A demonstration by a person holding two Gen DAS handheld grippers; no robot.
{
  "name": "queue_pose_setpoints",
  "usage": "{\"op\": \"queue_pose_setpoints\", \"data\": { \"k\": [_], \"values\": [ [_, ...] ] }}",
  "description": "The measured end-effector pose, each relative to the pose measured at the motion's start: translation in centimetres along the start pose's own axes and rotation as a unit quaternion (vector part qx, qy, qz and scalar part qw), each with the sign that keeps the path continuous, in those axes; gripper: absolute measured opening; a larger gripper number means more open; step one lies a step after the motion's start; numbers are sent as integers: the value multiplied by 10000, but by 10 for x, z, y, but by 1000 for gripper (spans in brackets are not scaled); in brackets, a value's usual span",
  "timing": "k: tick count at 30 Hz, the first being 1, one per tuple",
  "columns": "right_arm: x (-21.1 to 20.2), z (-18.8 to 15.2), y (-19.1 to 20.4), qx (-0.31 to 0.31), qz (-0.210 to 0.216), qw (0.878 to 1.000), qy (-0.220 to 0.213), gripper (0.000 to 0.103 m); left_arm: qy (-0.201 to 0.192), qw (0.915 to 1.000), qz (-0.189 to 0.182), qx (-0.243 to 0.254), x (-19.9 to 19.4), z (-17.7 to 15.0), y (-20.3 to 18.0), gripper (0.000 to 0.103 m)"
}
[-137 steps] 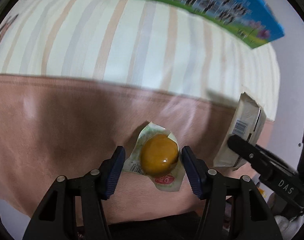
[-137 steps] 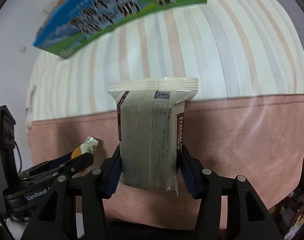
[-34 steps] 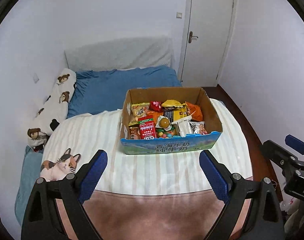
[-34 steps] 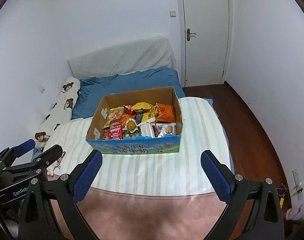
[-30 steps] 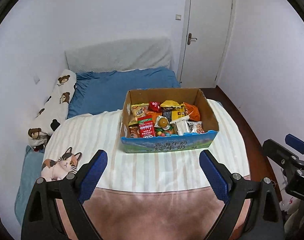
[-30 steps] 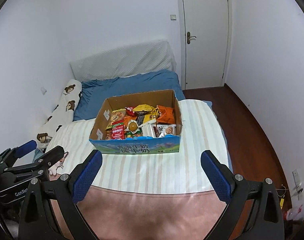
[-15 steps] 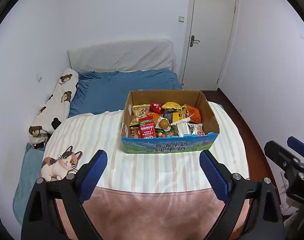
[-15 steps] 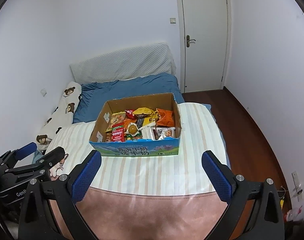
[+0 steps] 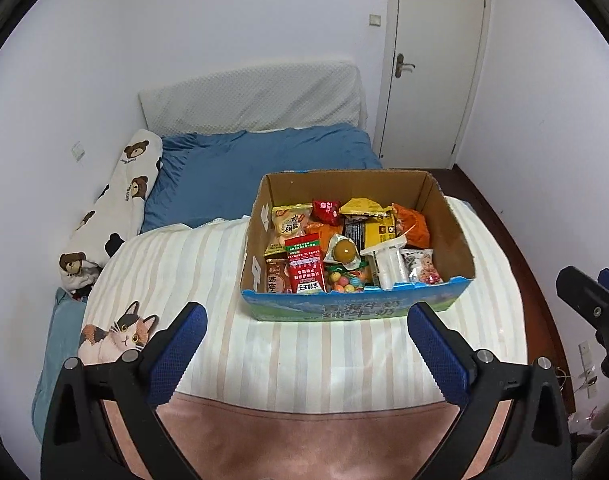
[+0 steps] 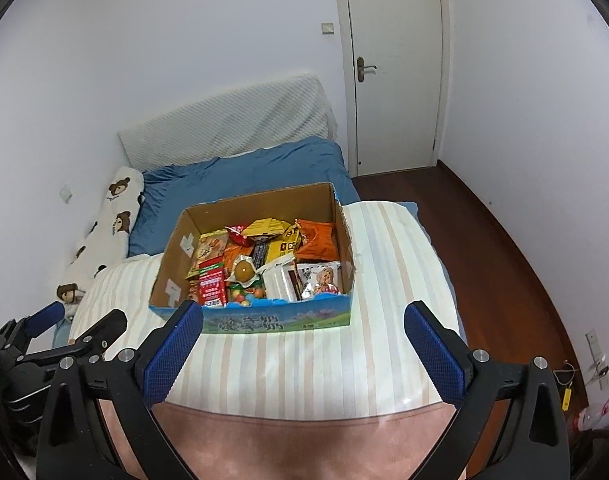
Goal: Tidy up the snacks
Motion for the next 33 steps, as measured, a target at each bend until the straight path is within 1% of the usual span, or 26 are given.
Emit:
{"op": "queue_pose_setpoints", "data": {
  "k": [4,11,16,23,33],
  "values": [
    [22,5,0,-1,-108,9999,49,103,59,10000,32,32,18,10,-1,103],
    [63,11,-1,39,-273,9991,324,103,228,9997,33,50,46,23,-1,103],
    [88,9,-2,80,-341,9981,510,103,403,9992,-42,66,62,25,-3,103],
    [100,7,-1,78,-430,9972,607,103,543,9985,-105,31,74,24,-4,103],
    [99,6,-3,111,-479,9970,598,103,525,9984,-179,47,76,24,-6,103]
  ]
}}
Point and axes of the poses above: each gripper's, at about its wrist camera, not at the fingertips, and x roughly the way its jaws point, y to its left, z to its top, the point moved 5 cm from there along x, roughly the way its jaws point, and after that the axes turned 13 degrees about x, right-handed, at the moved point
